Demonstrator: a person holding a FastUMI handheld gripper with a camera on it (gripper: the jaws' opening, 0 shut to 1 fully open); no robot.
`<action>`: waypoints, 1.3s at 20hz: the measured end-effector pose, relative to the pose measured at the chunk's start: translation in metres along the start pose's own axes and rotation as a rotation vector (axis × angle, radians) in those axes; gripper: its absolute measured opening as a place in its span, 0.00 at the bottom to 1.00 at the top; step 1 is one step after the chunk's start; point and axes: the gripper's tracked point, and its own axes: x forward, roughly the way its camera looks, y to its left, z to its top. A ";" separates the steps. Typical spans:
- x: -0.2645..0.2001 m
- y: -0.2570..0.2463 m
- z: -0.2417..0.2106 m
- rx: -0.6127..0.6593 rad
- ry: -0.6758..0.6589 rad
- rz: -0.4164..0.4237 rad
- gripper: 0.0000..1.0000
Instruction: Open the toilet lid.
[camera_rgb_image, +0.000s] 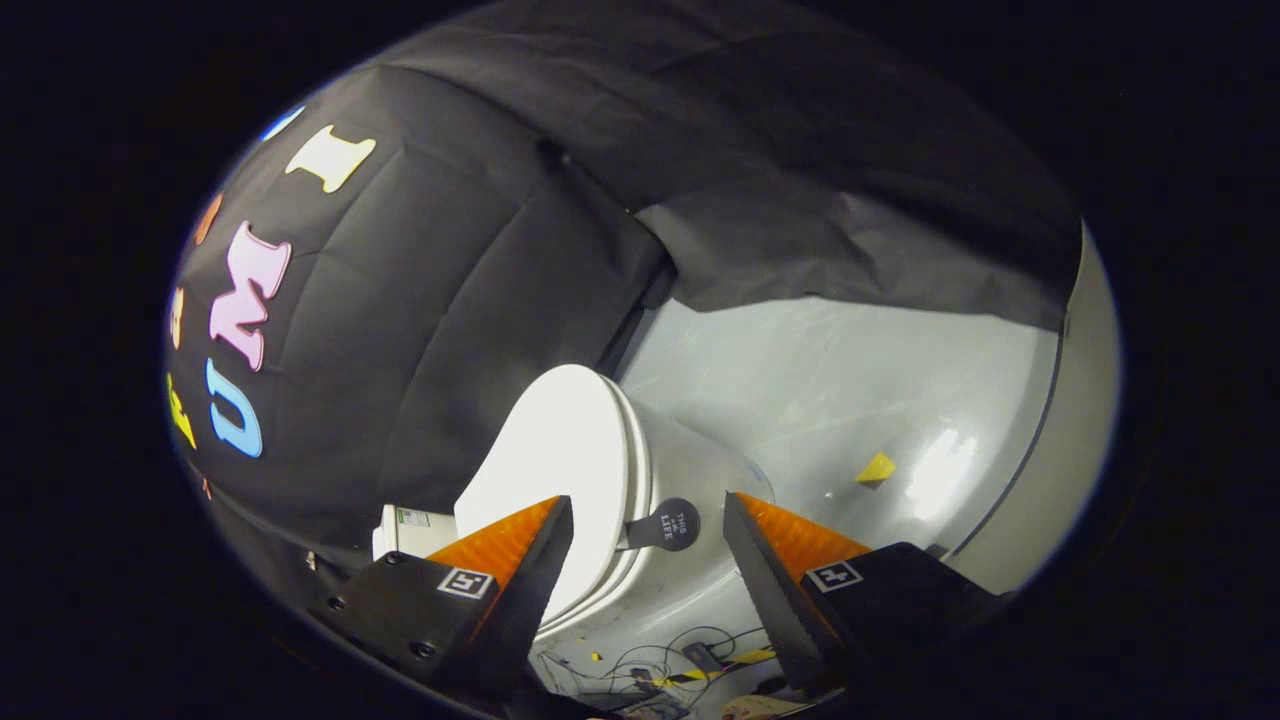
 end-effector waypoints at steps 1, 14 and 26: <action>0.007 -0.006 -0.006 0.031 0.023 0.000 0.97; 0.051 -0.028 -0.018 0.255 0.079 0.107 0.24; 0.030 0.018 -0.027 0.044 0.008 0.118 0.06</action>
